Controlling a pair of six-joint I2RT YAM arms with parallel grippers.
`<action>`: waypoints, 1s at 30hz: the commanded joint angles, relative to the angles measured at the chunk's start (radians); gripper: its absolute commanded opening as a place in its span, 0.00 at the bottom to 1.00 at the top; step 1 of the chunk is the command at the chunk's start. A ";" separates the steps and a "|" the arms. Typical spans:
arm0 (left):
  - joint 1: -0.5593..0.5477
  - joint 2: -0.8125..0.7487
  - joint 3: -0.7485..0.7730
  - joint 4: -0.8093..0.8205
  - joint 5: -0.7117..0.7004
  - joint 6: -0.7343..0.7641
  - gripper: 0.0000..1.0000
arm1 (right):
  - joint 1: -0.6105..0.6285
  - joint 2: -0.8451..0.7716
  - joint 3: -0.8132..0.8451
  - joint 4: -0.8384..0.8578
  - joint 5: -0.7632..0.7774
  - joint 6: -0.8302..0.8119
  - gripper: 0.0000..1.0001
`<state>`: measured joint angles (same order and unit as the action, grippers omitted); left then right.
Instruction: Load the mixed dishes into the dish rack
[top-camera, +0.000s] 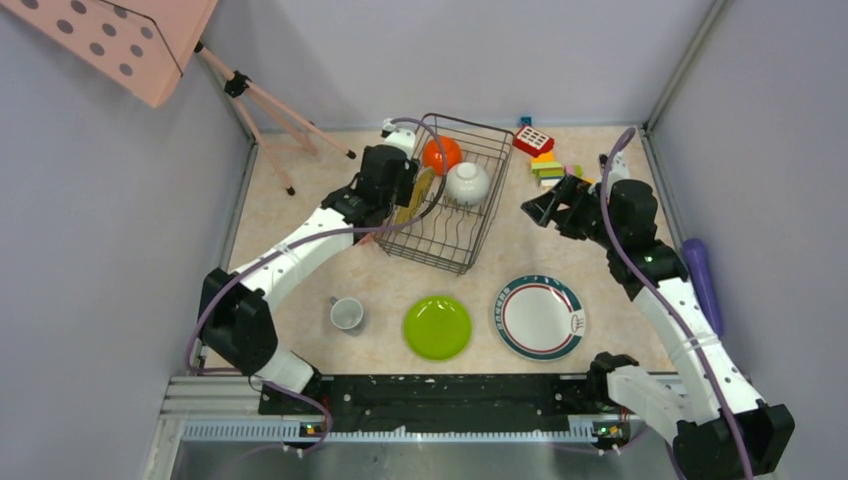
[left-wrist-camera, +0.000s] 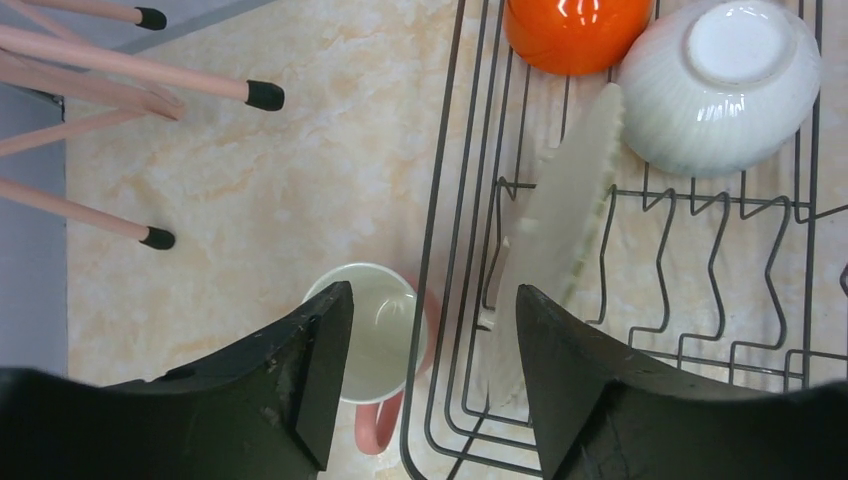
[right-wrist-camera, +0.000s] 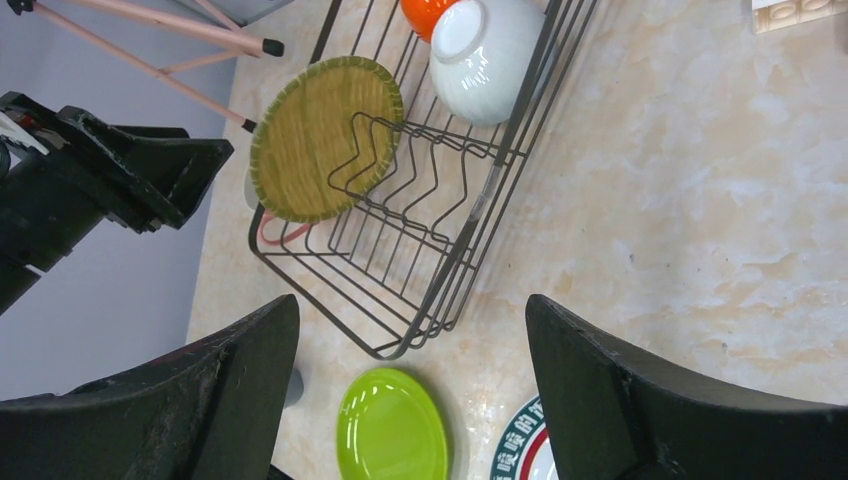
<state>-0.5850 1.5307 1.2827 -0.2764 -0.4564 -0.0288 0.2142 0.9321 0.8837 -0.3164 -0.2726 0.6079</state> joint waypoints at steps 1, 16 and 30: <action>0.002 -0.050 0.035 -0.036 0.024 -0.053 0.70 | 0.011 -0.026 0.004 -0.006 0.010 -0.018 0.82; 0.388 -0.313 -0.294 0.072 0.326 -0.506 0.95 | 0.014 0.030 -0.017 0.053 -0.106 0.012 0.81; 0.494 -0.094 -0.321 0.195 0.497 -0.627 0.81 | 0.195 0.166 0.009 0.173 -0.030 0.081 0.79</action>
<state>-0.0967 1.3872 0.9222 -0.1387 0.0147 -0.6277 0.3832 1.0889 0.8749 -0.2245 -0.3325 0.6624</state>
